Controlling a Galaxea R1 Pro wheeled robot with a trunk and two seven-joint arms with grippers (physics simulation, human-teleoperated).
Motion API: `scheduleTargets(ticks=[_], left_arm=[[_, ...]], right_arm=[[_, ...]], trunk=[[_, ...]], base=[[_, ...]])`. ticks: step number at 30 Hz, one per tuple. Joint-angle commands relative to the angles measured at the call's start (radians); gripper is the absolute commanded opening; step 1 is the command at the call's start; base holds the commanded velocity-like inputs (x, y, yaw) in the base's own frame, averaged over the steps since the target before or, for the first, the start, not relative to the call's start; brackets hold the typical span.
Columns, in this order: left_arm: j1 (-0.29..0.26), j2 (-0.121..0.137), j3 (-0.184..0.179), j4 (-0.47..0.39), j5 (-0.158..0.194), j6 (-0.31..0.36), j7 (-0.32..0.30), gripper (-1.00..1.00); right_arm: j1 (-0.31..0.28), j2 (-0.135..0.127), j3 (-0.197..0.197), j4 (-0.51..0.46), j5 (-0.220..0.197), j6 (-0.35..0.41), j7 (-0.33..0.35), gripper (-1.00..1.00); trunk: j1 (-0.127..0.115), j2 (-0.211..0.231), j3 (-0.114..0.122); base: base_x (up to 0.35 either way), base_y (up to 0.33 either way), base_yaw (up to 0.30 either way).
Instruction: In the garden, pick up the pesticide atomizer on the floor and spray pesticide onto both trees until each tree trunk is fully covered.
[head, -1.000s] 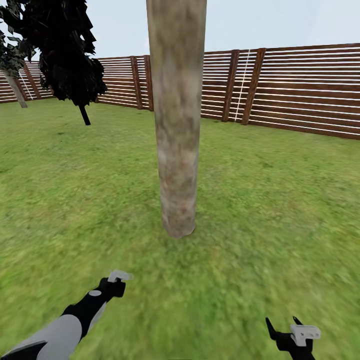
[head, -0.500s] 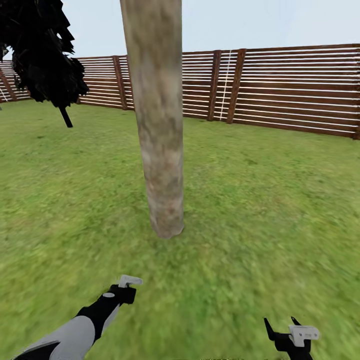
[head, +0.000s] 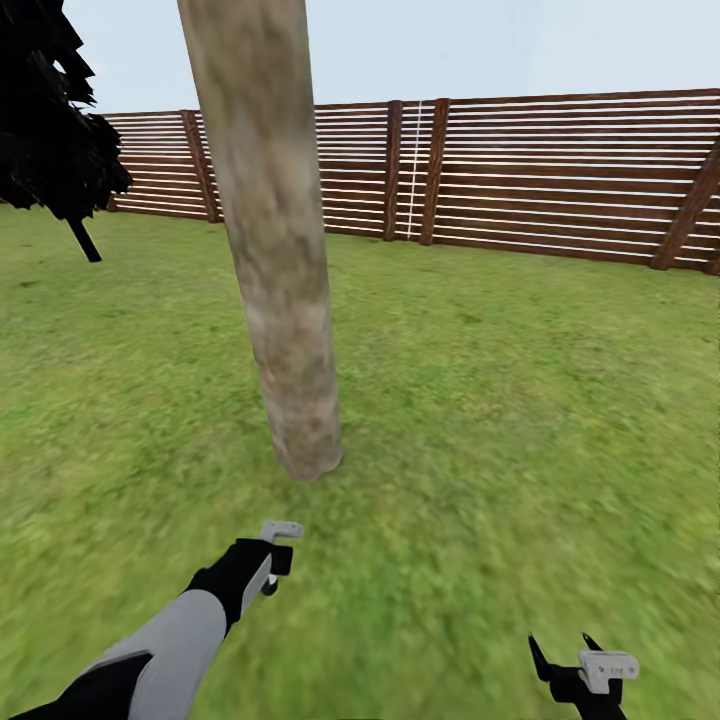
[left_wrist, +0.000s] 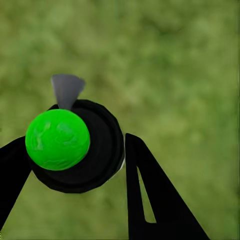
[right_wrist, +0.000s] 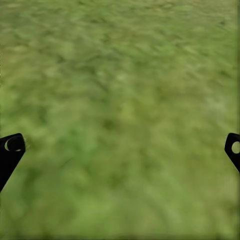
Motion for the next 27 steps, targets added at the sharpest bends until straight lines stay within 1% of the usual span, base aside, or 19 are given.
scheduleTargets(ticks=[1,4,6,10,13,16,18,19,20,21,23,25,27], left_arm=[[0.004,0.001,-0.002,-0.006,0.002,0.001,0.0,-1.0],[0.008,0.005,-0.011,-0.013,0.001,0.001,-0.002,-1.0],[0.0,0.007,-0.013,-0.018,-0.001,0.001,-0.001,-1.0],[0.01,0.006,-0.014,-0.056,-0.001,0.001,-0.002,-1.0],[0.009,0.0,-0.011,-0.058,-0.001,0.001,-0.002,-1.0],[0.01,-0.005,-0.011,-0.058,0.0,-0.001,-0.003,-1.0],[0.01,-0.016,-0.013,-0.058,0.0,-0.003,-0.003,-1.0],[0.002,-0.022,-0.019,-0.059,-0.001,-0.003,-0.004,-1.0],[-0.004,-0.021,-0.027,-0.062,-0.001,-0.001,-0.005,-1.0],[-0.011,-0.018,-0.032,-0.072,-0.001,0.001,-0.005,-1.0],[-0.021,-0.011,-0.036,-0.121,-0.001,0.013,-0.005,-1.0],[-0.021,-0.008,-0.038,-0.224,0.0,0.101,-0.008,-1.0],[-0.018,-0.013,-0.04,-0.268,-0.001,0.124,-0.023,-1.0]], right_arm=[[0.0,0.001,0.0,0.0,0.0,0.0,-0.001,1.0],[0.001,0.003,0.0,0.002,0.0,0.0,-0.001,1.0],[0.001,0.002,0.0,0.002,0.0,0.0,-0.002,1.0],[0.001,0.002,0.0,0.003,0.0,0.0,0.0,1.0],[0.002,0.001,0.0,0.003,0.0,0.0,0.0,1.0],[0.002,0.002,0.0,0.003,0.0,0.0,0.0,1.0],[0.002,0.003,0.0,0.003,0.0,0.0,0.0,1.0],[0.002,0.003,0.0,0.003,0.001,0.0,0.0,1.0],[0.002,0.003,0.0,0.003,0.0,0.0,0.0,1.0],[0.002,0.003,0.0,0.003,0.0,0.0,0.0,1.0],[0.002,0.003,0.0,0.003,0.0,0.0,0.0,1.0],[0.002,0.003,0.0,0.003,0.0,0.0,0.0,1.0],[0.002,0.002,0.0,0.003,0.0,0.0,0.0,1.0]], trunk=[[0.0,0.0,0.0],[0.0,0.0,0.0],[0.0,0.0,0.0],[0.0,0.0,0.0],[0.0,0.0,0.0],[0.0,0.0,0.0],[0.0,0.0,0.0],[0.0,0.0,0.0],[0.0,0.0,0.0],[0.0,0.0,0.0],[0.0,0.0,0.0],[0.0,0.0,0.0],[0.0,0.0,0.0]], base=[[0.0,0.0,-0.006],[0.0,0.0,-0.002],[0.0,0.0,0.0],[0.019,0.007,0.0],[0.216,0.141,0.0],[0.052,0.032,0.0],[0.009,0.005,0.0],[0.002,0.001,0.0],[0.0,0.0,0.0],[0.0,0.0,0.0],[0.0,0.0,0.0],[0.0,0.0,0.0],[0.0,0.0,0.0]])
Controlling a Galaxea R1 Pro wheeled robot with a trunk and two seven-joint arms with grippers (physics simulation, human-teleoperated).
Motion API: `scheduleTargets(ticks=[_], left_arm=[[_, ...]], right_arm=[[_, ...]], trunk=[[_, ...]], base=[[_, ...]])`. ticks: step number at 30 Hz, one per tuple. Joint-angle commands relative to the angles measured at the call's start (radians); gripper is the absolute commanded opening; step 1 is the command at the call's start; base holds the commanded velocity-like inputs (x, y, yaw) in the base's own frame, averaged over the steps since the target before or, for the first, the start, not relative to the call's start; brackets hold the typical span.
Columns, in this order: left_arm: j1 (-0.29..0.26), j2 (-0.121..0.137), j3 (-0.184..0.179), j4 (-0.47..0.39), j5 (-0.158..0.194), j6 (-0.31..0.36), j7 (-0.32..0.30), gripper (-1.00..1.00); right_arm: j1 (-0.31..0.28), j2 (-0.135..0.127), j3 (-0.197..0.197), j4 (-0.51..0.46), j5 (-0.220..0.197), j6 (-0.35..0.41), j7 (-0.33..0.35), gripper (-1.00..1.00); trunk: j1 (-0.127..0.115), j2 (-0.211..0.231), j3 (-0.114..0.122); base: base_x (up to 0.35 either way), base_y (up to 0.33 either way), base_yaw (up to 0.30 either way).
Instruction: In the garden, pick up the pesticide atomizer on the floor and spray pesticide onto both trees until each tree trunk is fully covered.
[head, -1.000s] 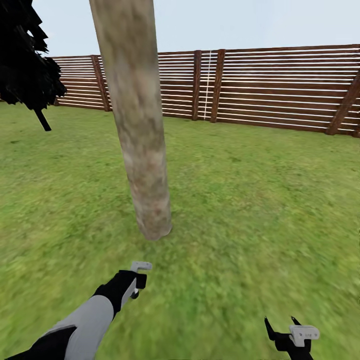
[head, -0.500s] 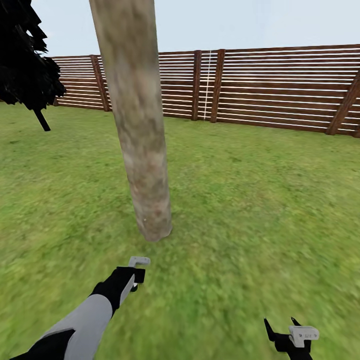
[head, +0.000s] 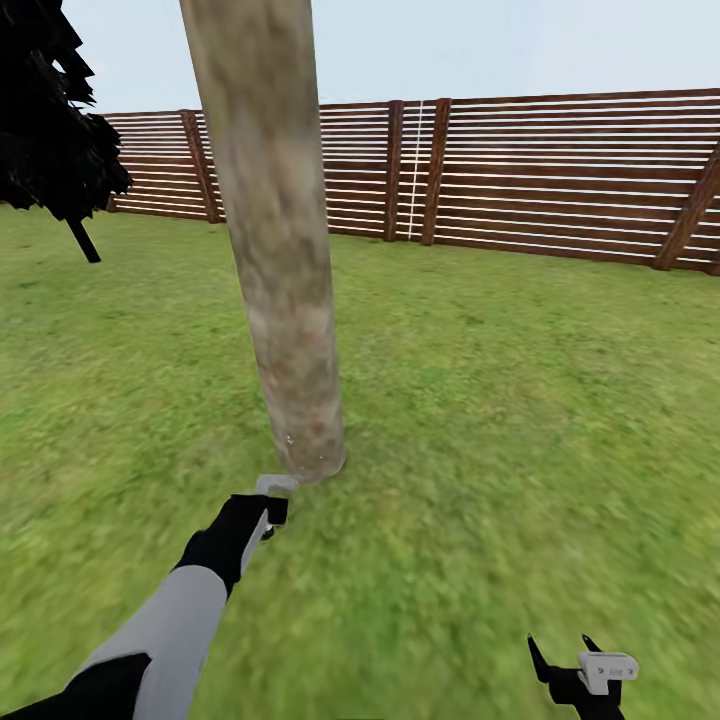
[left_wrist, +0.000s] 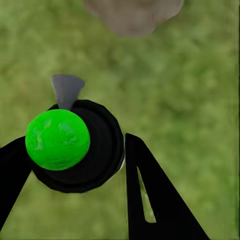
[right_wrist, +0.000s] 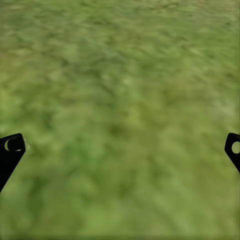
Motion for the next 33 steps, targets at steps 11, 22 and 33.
scheduleTargets(ticks=[11,22,33], left_arm=[[0.007,0.016,-0.111,-0.052,0.001,0.025,-0.074,-1.0],[-0.018,0.024,-0.113,-0.211,0.0,0.187,-0.075,-1.0],[-0.019,-0.013,-0.22,-0.28,0.004,0.226,-0.158,-1.0]], right_arm=[[0.0,-0.001,0.0,0.0,0.0,0.0,-0.001,1.0],[0.0,0.001,0.0,0.0,0.004,0.0,0.0,1.0],[0.0,0.001,0.0,0.0,0.004,0.0,0.0,1.0]], trunk=[[0.0,0.0,0.0],[0.0,0.0,0.0],[0.0,0.0,0.0]], base=[[-0.101,0.013,-0.077],[-0.004,0.001,0.0],[0.0,0.0,0.0]])
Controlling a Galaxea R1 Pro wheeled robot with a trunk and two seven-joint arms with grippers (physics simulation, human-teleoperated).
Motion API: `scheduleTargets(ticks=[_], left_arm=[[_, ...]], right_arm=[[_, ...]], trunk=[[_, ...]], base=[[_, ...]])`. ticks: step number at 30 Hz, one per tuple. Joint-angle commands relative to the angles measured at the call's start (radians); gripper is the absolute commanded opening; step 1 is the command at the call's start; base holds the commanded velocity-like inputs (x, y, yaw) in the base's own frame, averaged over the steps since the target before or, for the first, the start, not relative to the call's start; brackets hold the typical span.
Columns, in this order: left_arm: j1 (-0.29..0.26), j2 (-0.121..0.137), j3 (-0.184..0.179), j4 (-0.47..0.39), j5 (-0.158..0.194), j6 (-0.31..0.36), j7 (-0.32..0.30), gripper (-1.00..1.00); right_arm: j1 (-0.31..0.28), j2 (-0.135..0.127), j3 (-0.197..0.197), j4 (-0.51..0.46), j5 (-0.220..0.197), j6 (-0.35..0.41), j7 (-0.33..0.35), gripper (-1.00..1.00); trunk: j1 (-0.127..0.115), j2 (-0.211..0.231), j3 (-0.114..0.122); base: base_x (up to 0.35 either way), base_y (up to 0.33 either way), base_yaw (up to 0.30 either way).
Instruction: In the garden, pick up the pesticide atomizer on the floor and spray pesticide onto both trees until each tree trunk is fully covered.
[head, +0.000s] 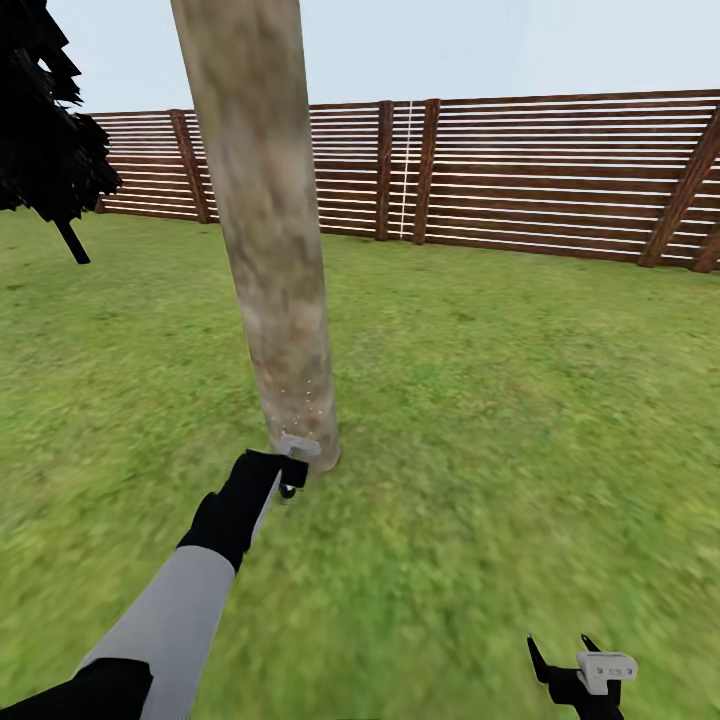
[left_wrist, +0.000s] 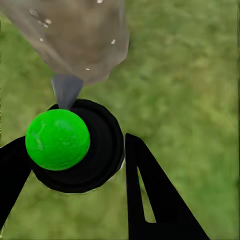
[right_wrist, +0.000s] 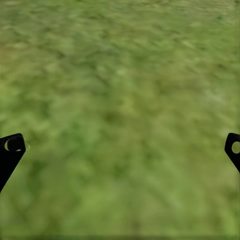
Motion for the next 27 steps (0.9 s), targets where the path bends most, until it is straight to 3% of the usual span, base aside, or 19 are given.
scheduleTargets(ticks=[1,3,5,7,9,12,13,16,18,20,23,24,27], left_arm=[[-0.001,0.004,0.001,-0.015,0.0,0.01,-0.007,-1.0],[-0.003,0.019,0.002,-0.038,-0.004,0.039,-0.012,-1.0],[-0.028,0.076,0.007,-0.054,-0.004,0.059,-0.013,-1.0],[-0.039,0.102,0.021,-0.058,-0.002,0.08,-0.013,-1.0],[-0.04,0.098,0.025,-0.082,0.0,0.129,-0.013,-1.0],[-0.04,0.046,0.014,-0.113,0.0,0.149,-0.015,-1.0],[-0.039,0.02,-0.039,-0.137,0.001,0.178,-0.016,-1.0],[-0.042,0.052,-0.043,-0.183,-0.003,0.214,-0.021,-1.0],[-0.046,0.097,-0.012,-0.186,0.0,0.217,-0.021,-1.0],[-0.054,0.111,0.013,-0.187,0.001,0.219,-0.021,-1.0],[-0.05,0.087,-0.002,-0.19,0.001,0.224,-0.022,-1.0],[-0.05,0.05,-0.033,-0.194,0.0,0.242,-0.022,-1.0],[-0.058,0.015,-0.073,-0.204,0.004,0.267,-0.023,-1.0]], right_arm=[[0.0,0.0,0.0,0.0,0.0,0.0,0.0,1.0],[0.0,0.0,0.0,0.0,0.0,0.0,0.0,1.0],[0.0,0.0,0.0,0.0,0.0,0.0,0.0,1.0],[0.0,0.0,0.0,0.0,0.0,0.0,0.0,1.0],[0.0,0.0,0.0,0.0,0.0,0.0,0.0,1.0],[0.0,0.0,0.0,0.0,0.0,0.0,0.0,1.0],[0.0,0.0,0.0,0.0,0.0,0.0,0.0,1.0],[0.0,0.0,0.0,0.0,0.0,0.0,0.0,1.0],[0.0,0.0,0.0,0.0,0.0,0.0,0.0,1.0],[0.0,0.0,0.0,0.0,0.0,0.0,0.0,1.0],[0.0,0.0,0.001,0.0,0.0,0.0,0.0,1.0],[0.0,0.0,0.001,0.0,0.0,0.0,0.0,1.0],[0.0,0.0,0.001,0.0,0.0,0.0,0.0,1.0]], trunk=[[0.0,0.0,0.0],[0.0,0.0,0.0],[0.0,0.0,0.0],[0.0,0.0,0.0],[0.0,0.0,0.0],[0.0,0.0,0.0],[0.0,0.0,0.0],[0.0,0.0,0.0],[0.0,0.0,0.0],[0.0,0.0,0.0],[0.0,0.0,0.0],[0.0,0.0,0.0],[0.0,0.0,0.0]], base=[[0.0,0.0,0.0],[0.0,0.0,0.0],[0.0,0.0,0.0],[0.0,0.0,0.0],[0.0,0.0,0.0],[0.0,0.0,0.0],[0.0,0.0,0.0],[0.0,0.0,0.0],[0.0,0.0,0.0],[0.0,0.0,0.0],[0.0,0.0,0.0],[0.0,0.0,0.0],[0.0,0.0,0.0]])
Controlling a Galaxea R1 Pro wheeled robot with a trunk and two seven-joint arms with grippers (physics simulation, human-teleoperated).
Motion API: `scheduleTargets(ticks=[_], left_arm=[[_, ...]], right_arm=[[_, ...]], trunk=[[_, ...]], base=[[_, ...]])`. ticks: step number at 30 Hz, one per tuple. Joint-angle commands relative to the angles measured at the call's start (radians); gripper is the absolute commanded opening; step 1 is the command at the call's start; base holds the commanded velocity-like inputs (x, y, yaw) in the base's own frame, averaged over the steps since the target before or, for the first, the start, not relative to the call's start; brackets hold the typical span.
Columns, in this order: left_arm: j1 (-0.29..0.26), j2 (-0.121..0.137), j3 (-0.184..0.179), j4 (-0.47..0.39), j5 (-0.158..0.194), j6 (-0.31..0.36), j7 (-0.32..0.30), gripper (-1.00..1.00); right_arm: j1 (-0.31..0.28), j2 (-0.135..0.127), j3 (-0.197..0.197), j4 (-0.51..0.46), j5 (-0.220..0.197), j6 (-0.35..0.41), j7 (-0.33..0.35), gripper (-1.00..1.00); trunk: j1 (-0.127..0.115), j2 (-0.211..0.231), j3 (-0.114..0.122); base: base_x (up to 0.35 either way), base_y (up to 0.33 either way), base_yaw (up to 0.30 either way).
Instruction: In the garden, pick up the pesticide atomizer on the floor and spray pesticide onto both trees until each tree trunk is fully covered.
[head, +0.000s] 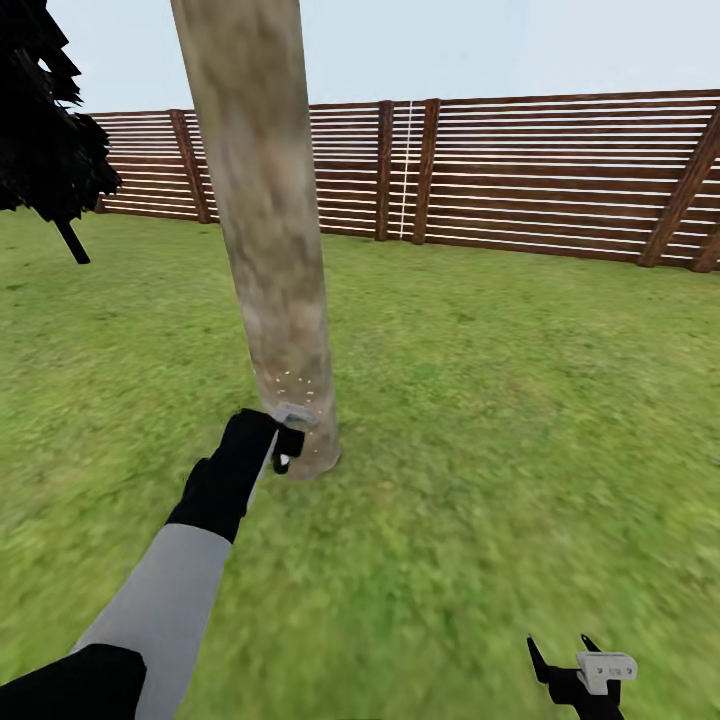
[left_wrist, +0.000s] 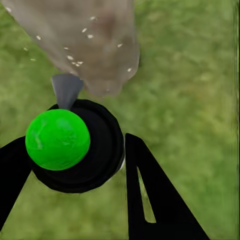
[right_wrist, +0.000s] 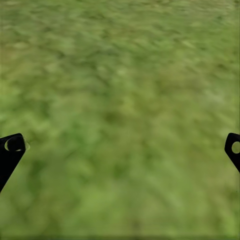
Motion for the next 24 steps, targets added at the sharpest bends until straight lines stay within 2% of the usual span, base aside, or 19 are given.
scheduleTargets(ticks=[1,2,4,6,7,8,9,11,12,15,17,18,20,21,23,24], left_arm=[[-0.001,0.001,-0.003,-0.013,0.005,0.003,0.0,-1.0],[-0.002,0.007,-0.004,-0.023,0.03,0.004,0.0,-1.0],[-0.004,0.042,-0.001,-0.028,0.046,0.005,0.0,-1.0],[-0.005,0.097,0.005,-0.028,0.056,0.005,0.0,-1.0],[-0.006,0.138,0.03,-0.028,0.081,0.005,0.0,-1.0],[-0.016,0.159,0.047,-0.028,0.104,0.005,0.0,-1.0],[-0.023,0.165,0.052,-0.028,0.114,0.005,0.0,-1.0],[-0.028,0.15,0.049,-0.028,0.121,0.006,0.0,-1.0],[-0.03,0.122,0.024,-0.028,0.122,0.007,0.0,-1.0],[-0.039,0.074,-0.023,-0.03,0.123,0.012,0.001,-1.0],[-0.046,0.047,-0.032,-0.038,0.122,0.017,0.001,-1.0],[-0.047,0.047,-0.033,-0.047,0.121,0.018,0.001,-1.0],[-0.048,0.06,-0.03,-0.059,0.116,0.019,0.001,-1.0],[-0.048,0.076,-0.029,-0.059,0.116,0.019,0.001,-1.0],[-0.06,0.145,-0.025,-0.059,0.122,0.019,0.001,-1.0],[-0.066,0.164,-0.02,-0.059,0.122,0.019,0.0,-1.0]], right_arm=[[0.0,0.0,0.0,0.0,0.0,0.0,0.0,1.0],[0.0,0.0,0.0,0.0,0.0,0.0,0.0,1.0],[0.0,0.0,0.0,0.0,0.0,0.0,0.0,1.0],[0.0,0.0,0.0,0.0,0.0,0.0,0.0,1.0],[0.0,0.0,0.0,0.0,0.0,0.0,0.0,1.0],[0.0,0.0,0.0,0.0,0.0,0.0,0.0,1.0],[0.0,0.0,0.0,0.0,0.0,0.0,0.0,1.0],[0.0,0.0,0.0,0.0,0.0,0.0,0.0,1.0],[0.0,0.0,0.0,0.0,0.0,0.0,0.0,1.0],[0.0,0.0,0.0,0.0,0.001,0.0,0.0,1.0],[0.0,0.0,0.0,0.0,0.001,0.0,0.0,1.0],[0.0,0.0,0.0,0.0,0.001,0.0,0.0,1.0],[0.0,0.0,0.0,0.0,0.001,0.0,0.0,1.0],[0.0,0.0,0.0,0.0,0.001,0.0,0.0,1.0],[0.0,0.0,0.0,0.0,0.001,0.0,0.0,1.0],[0.0,0.0,0.0,0.0,0.001,0.0,0.0,1.0]], trunk=[[0.0,0.0,0.0],[0.0,0.0,0.0],[0.0,0.0,0.0],[0.0,0.0,0.0],[0.0,0.0,0.0],[0.0,0.0,0.0],[0.0,0.0,0.0],[0.0,0.0,0.0],[0.0,0.0,0.0],[0.0,0.0,0.0],[0.0,0.0,0.0],[0.0,0.0,0.0],[0.0,0.0,0.0],[0.0,0.0,0.0],[0.0,0.0,0.0],[0.0,0.0,0.0]], base=[[0.0,0.0,0.0],[0.0,0.0,0.0],[0.0,0.0,0.0],[0.0,0.0,0.0],[0.0,0.0,0.0],[0.0,0.0,0.0],[0.0,0.0,0.0],[0.0,0.0,0.0],[0.0,0.0,0.0],[0.0,0.0,0.0],[0.0,0.0,0.0],[0.0,0.0,0.0],[0.0,0.0,0.0],[0.0,0.0,0.0],[0.0,0.0,0.0],[0.0,0.0,0.0]])
